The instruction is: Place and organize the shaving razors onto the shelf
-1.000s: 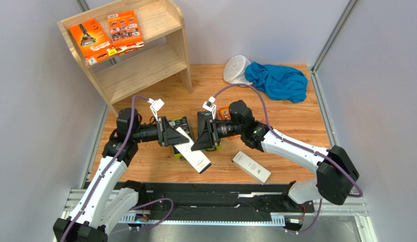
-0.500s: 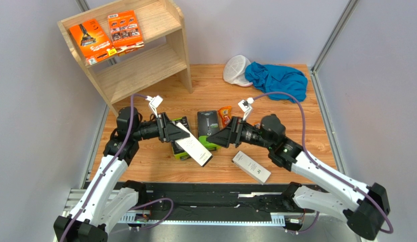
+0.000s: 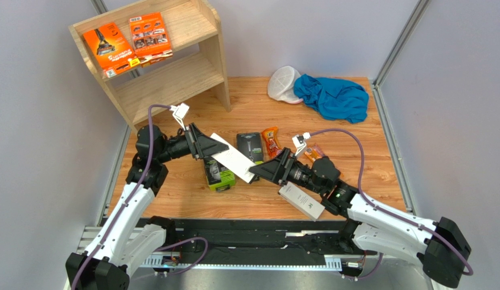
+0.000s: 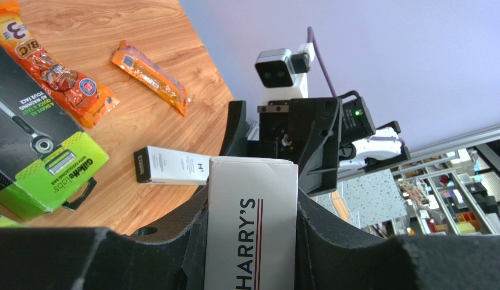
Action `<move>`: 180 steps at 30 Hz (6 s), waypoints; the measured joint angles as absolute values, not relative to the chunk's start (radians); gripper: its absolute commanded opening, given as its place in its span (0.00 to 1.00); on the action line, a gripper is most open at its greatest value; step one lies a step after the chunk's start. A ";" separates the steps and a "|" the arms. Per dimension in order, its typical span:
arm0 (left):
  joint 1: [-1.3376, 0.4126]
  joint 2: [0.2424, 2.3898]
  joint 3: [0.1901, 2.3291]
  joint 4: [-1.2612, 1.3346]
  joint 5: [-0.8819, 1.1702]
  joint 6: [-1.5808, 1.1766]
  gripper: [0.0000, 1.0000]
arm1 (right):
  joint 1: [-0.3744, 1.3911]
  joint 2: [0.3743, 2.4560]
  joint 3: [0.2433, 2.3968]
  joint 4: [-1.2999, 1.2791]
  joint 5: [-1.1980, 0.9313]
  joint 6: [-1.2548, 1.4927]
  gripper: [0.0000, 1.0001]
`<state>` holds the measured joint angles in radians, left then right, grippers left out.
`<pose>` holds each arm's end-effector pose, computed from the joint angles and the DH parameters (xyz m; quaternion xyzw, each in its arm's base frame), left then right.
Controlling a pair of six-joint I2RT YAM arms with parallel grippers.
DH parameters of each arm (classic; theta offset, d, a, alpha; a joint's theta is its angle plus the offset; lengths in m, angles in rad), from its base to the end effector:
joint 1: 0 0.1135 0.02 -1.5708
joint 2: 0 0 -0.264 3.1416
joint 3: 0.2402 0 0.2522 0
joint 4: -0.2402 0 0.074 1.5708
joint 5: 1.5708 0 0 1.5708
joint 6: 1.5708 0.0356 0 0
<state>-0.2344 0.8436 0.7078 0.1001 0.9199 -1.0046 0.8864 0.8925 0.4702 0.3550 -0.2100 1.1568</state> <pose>0.1790 -0.0719 0.3336 0.0434 0.7134 -0.6214 0.3211 0.1276 0.1681 0.2661 0.0270 0.7295 0.6192 0.2892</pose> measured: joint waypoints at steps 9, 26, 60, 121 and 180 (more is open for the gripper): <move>-0.234 0.847 0.708 0.120 0.904 -1.039 0.18 | 0.947 0.984 0.471 0.511 -0.175 1.204 0.57; -0.236 0.854 0.708 0.188 0.898 -1.110 0.79 | 0.963 0.883 0.471 0.484 -0.120 1.207 0.17; -0.235 0.778 1.108 -0.968 -0.246 -0.591 0.99 | 0.965 0.842 0.638 0.228 -0.007 1.068 0.11; -0.235 0.696 0.935 -0.968 -0.222 -0.532 0.99 | 0.700 2.206 2.448 -0.119 -0.080 1.151 0.02; -0.235 0.867 1.256 -0.507 0.054 -0.397 0.49 | 0.743 2.273 2.546 -0.144 -0.077 1.275 0.15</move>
<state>-0.2352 0.8665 1.2556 -0.5068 0.0544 -0.3969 0.7425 2.2726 2.5458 -0.1444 -0.0769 1.2747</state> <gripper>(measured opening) 0.601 0.275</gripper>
